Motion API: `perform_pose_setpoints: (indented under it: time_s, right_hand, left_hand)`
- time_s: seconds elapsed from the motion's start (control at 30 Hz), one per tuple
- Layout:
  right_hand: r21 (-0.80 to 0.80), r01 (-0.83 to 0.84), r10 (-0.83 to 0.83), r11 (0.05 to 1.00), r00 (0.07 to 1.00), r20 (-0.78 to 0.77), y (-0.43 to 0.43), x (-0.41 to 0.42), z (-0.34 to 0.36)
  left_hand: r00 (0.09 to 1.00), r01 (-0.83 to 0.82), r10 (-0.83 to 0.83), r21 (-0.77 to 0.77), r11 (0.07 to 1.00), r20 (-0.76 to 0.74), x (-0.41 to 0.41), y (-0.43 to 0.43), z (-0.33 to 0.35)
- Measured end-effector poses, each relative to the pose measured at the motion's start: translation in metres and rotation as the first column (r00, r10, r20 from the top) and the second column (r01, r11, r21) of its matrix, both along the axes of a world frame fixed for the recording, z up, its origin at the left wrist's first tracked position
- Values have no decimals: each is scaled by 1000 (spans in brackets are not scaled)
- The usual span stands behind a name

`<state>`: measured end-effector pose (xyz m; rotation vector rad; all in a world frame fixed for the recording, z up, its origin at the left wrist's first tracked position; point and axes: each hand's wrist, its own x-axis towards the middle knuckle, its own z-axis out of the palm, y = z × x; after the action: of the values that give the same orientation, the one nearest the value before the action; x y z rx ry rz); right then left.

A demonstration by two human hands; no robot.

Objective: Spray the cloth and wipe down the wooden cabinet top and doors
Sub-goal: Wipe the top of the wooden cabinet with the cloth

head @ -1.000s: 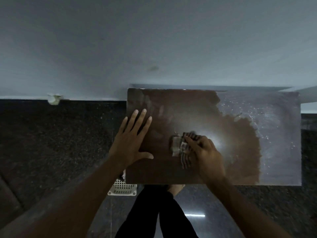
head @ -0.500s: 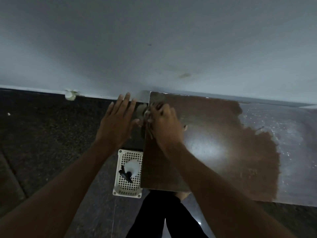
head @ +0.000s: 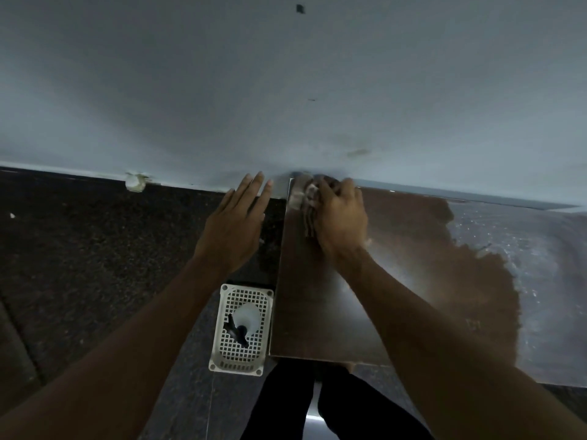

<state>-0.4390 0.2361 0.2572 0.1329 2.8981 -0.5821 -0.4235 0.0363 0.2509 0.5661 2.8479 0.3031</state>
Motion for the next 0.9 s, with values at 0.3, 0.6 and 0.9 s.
perform_pose_setpoints:
  time_s: [0.3, 0.6, 0.9]
  right_hand:
    - [-68, -384, 387, 921, 920, 54, -18, 69, -5]
    - [-132, -18, 34, 991, 993, 116, 96, 89, 6]
    - [-77, 43, -34, 996, 992, 121, 43, 117, -1]
  left_hand:
    - [980, 200, -199, 58, 978, -25, -21, 17, -1]
    - [927, 362, -365, 56, 931, 80, -29, 60, -4]
    - [900, 332, -308, -26, 943, 309, -31, 83, -4]
